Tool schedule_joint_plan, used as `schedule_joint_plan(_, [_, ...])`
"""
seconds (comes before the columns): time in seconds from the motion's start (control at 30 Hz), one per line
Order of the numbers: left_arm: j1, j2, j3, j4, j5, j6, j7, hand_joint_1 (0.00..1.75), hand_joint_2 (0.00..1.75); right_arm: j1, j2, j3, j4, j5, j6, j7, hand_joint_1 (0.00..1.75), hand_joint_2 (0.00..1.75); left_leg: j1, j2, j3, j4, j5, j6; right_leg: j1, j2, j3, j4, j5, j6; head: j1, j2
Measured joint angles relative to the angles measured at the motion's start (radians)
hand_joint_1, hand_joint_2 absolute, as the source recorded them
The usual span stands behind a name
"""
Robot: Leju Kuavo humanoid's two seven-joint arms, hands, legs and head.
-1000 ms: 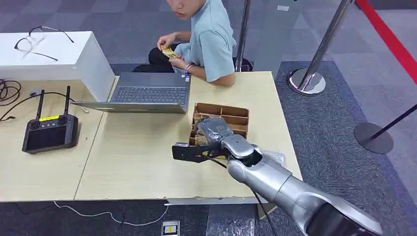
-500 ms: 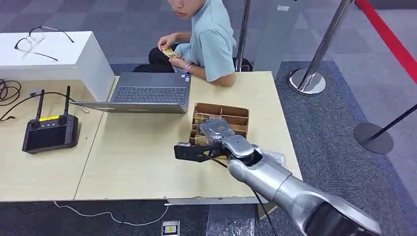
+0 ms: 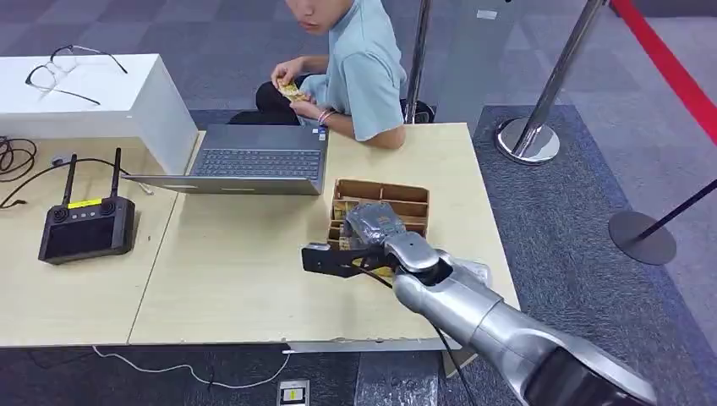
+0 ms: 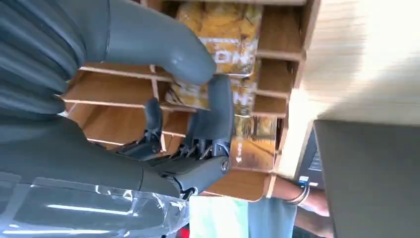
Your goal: Pass the card to the sensor for recognition and then transmit it.
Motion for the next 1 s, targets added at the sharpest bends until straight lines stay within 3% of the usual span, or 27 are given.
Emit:
schedule_joint_plan(0.17, [0.0,0.0,0.0,0.0,0.0,0.003,0.0,0.0,1.75,0.001,-0.001,0.0,0.001,0.0,-0.002,0.0,1.29,1.75,0.0,0.0,0.001,0.0,0.0,0.0,0.0,0.0,0.0,0.0,0.0,0.0,0.0,0.0])
schedule_joint_plan(0.73, [0.0,0.0,0.0,0.0,0.002,0.008,0.0,0.0,1.75,0.007,-0.008,-0.001,0.004,0.0,-0.011,0.0,1.68,1.75,0.0,0.0,0.005,0.0,0.0,0.0,0.0,0.0,0.005,0.0,0.0,0.0,0.0,0.0])
schedule_joint_plan(1.0, [0.0,0.0,0.0,0.0,0.003,0.008,-0.003,0.0,1.75,0.006,-0.014,-0.005,-0.011,0.005,-0.028,0.003,1.75,1.75,0.0,0.0,0.005,0.0,0.0,0.0,0.0,0.0,0.005,0.0,0.0,0.0,0.0,0.0])
